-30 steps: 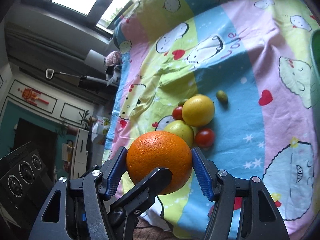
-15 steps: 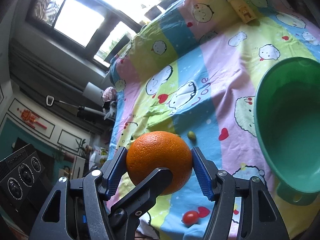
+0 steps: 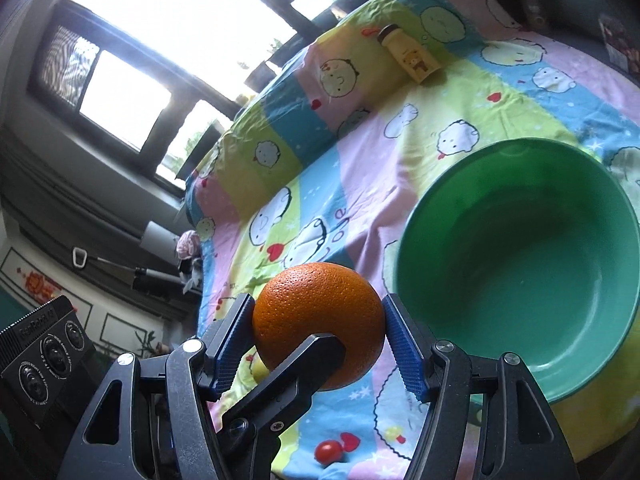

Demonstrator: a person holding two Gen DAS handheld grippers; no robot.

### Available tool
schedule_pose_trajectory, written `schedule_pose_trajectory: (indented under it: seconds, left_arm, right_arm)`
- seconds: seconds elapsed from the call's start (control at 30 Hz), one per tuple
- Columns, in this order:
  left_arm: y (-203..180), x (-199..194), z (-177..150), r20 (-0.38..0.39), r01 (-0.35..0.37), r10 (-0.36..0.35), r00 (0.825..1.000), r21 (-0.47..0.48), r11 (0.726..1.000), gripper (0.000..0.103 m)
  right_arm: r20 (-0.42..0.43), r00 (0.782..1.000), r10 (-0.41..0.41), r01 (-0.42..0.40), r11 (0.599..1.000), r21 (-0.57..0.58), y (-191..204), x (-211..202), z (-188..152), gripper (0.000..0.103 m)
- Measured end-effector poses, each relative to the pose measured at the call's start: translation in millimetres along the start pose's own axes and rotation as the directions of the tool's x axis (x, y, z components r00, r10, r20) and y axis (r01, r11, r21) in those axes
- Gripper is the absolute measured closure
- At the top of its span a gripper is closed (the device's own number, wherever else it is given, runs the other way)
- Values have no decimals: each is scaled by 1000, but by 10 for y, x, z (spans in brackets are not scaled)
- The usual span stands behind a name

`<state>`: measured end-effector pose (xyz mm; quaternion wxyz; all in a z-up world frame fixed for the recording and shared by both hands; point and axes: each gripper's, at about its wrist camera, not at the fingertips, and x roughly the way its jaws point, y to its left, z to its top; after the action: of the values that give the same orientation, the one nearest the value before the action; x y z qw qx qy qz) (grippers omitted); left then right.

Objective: Organize fruits

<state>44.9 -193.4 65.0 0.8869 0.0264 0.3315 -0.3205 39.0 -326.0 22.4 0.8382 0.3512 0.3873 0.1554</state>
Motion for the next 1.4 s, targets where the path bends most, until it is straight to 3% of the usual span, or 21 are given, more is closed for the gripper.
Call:
schedule_pose_trajectory:
  seconds: [0.33, 0.67, 0.93, 1.07, 1.13, 1.23, 1.3, 1.4]
  left_arm:
    - [-152, 430, 42, -31, 159, -159, 987, 2, 987, 51]
    - [-187, 709, 3, -83, 228, -232, 969, -49, 972, 51]
    - [-188, 873, -66, -138, 237, -249, 959, -95, 967, 51]
    - [-167, 939, -91, -184, 222, -248, 951, -152, 963, 52]
    - [-174, 898, -96, -174, 223, -248, 953, -151, 963, 52]
    - [-171, 810, -99, -149, 204, -222, 964, -126, 971, 48]
    - [-154, 754, -95, -146, 181, -198, 969, -122, 976, 38]
    - [-93, 619, -103, -123, 157, -172, 977, -122, 980, 32]
  right_arm:
    - [46, 989, -139, 135, 988, 75, -374, -142, 117, 36]
    - [15, 975, -221, 217, 967, 134, -625, -103, 141, 36]
    - [-30, 960, -277, 278, 947, 160, -755, -26, 152, 36]
    - [-28, 941, -336, 336, 929, 152, -770, -7, 149, 36]
    - [-17, 938, -347, 346, 927, 143, -758, -7, 153, 36]
    - [4, 950, -313, 310, 941, 133, -717, -38, 149, 33]
    - [19, 950, -312, 308, 943, 125, -683, -54, 150, 30]
    - [43, 944, -327, 321, 941, 103, -620, -71, 142, 25]
